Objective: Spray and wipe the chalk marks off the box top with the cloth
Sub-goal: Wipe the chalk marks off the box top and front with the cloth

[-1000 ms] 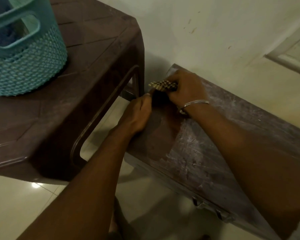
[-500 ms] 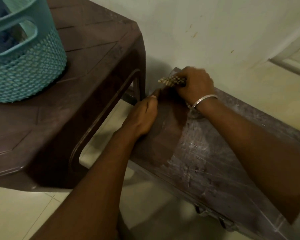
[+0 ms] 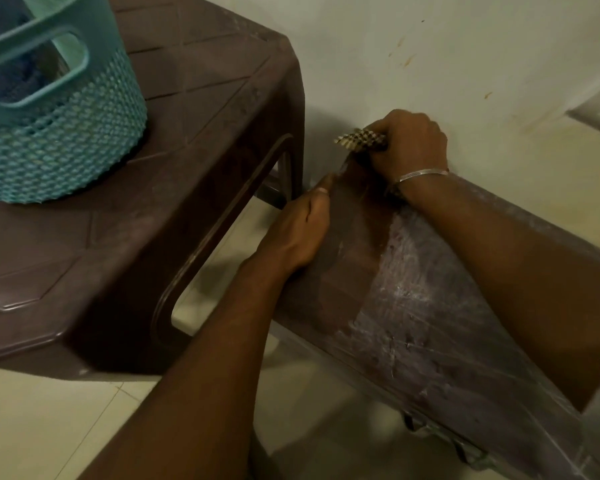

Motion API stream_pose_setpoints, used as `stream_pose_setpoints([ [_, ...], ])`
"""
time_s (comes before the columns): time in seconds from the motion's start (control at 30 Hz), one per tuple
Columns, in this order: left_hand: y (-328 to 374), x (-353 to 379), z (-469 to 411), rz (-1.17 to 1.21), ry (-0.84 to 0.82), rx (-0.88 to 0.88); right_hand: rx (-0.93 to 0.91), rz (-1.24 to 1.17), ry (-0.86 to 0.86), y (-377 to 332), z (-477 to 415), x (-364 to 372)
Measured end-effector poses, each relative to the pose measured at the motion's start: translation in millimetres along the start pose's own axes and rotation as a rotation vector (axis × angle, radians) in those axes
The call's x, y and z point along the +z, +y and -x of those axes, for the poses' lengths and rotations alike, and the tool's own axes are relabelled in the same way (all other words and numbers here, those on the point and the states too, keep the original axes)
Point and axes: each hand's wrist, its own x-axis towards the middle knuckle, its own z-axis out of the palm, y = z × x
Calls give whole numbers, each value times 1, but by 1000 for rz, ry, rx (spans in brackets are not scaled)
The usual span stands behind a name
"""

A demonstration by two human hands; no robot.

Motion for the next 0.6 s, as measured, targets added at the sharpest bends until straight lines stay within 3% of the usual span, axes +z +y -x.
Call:
stream_pose_setpoints([
  [0.17, -2, 3, -3, 12, 53, -92, -236, -97, -42, -7, 33, 3],
  [0.37, 3, 2, 1, 13, 9, -62, -18, -86, 17, -5, 6, 4],
  [0.6, -1, 2, -1, -81, 98, -85, -258, -192, -47, -14, 57, 0],
])
